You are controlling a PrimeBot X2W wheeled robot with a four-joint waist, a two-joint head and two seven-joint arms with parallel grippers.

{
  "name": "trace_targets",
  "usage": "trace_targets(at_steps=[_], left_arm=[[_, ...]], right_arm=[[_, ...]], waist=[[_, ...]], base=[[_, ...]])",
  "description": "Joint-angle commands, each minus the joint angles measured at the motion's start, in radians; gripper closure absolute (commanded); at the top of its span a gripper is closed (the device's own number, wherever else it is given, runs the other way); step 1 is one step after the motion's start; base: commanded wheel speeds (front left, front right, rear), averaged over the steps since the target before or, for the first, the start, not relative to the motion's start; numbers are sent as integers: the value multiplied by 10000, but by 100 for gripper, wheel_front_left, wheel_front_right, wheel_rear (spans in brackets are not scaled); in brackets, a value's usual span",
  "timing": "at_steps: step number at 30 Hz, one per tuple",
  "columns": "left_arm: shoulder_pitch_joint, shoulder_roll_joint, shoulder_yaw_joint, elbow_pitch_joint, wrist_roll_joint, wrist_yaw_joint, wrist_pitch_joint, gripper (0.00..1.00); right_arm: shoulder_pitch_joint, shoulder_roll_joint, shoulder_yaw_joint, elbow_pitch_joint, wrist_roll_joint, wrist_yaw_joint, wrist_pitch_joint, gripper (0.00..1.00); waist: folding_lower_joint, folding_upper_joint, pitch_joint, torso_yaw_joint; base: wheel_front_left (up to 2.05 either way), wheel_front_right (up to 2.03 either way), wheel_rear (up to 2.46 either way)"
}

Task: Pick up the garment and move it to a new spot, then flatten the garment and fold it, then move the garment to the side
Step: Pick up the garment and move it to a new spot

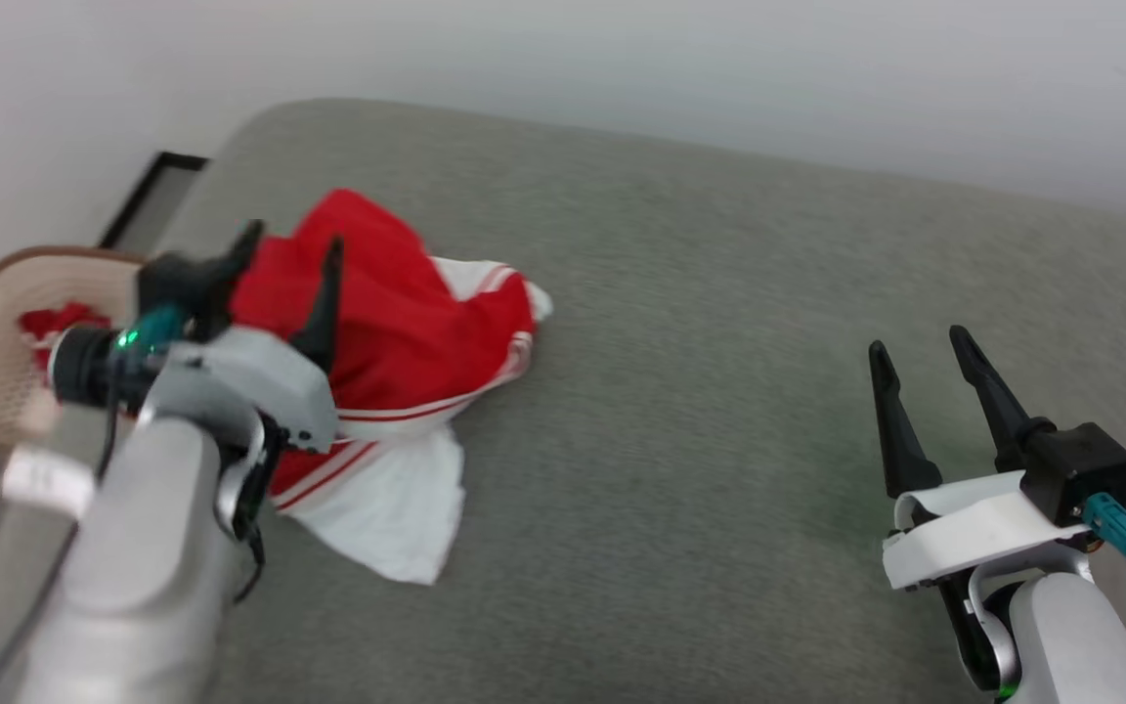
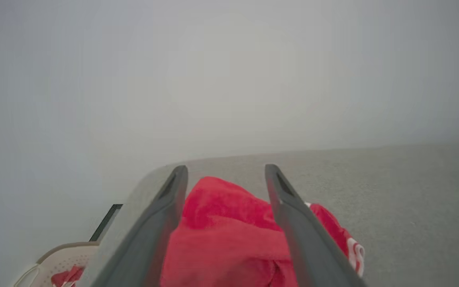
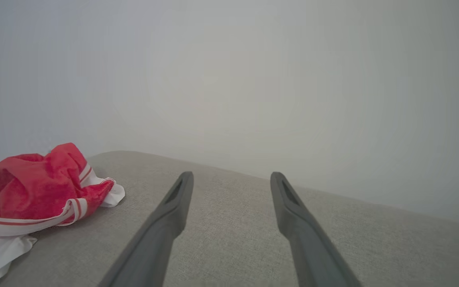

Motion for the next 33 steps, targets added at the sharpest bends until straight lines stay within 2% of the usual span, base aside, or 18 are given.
trace_targets(at_steps=[1,5,9,10,13,20,26,27,28,29,33], left_arm=[[-364,243,-494,435,-328,-14,501,0],[-1515,1024,-1852,1717,-1905,-3,2682,0],[-2163,1623,-2642,2491,-3425,-2,4530,0],[-2394,1857,-2931,2753,-4113,-3,5533,0],[-2509,2204,-3357,3034,-5053,-3,7123,0],[-2497,2659,-3667,3643,-6153,-4,8161,0],[-2176,2534,-3929,3948,-6926,-4,8232,0],[-2123,2531,-4001,3947,-7020,-4,8167,27],[-2070,2507,-4076,3881,-7115,-5,8058,61],[-2019,2484,-4110,3831,-7240,-9,7921,100],[-2001,2673,-4323,3627,-7422,-28,7088,100]], right_arm=[[-114,52,54,-41,-34,-14,-7,0],[-176,90,26,-111,-42,-14,-7,0],[-290,125,69,-154,-42,-12,-7,0],[-373,143,104,-166,-31,-14,-6,0],[-548,164,142,-221,-65,-14,-6,0],[-823,187,156,-361,-109,-14,-6,0],[-940,150,112,-447,-178,-14,-6,0],[-964,144,106,-450,-161,-14,-6,0],[-977,144,90,-442,-173,-12,-6,0],[-978,145,67,-428,-197,-14,-6,0],[-885,176,97,-391,-225,-14,-6,0]], waist=[[0,0,624,-925],[0,0,847,-1292],[0,0,1027,-1613],[0,0,1127,-1763],[0,0,1315,-1978],[0,0,1797,-2371],[0,0,2109,-2534],[0,0,2116,-2537],[0,0,2102,-2525],[0,0,2058,-2502],[0,0,1743,-2366]], base=[[0,0,0],[0,0,0],[0,0,0],[0,0,0],[0,0,0],[0,0,0],[0,0,0],[0,0,0],[0,0,0],[0,0,0],[0,0,0]])
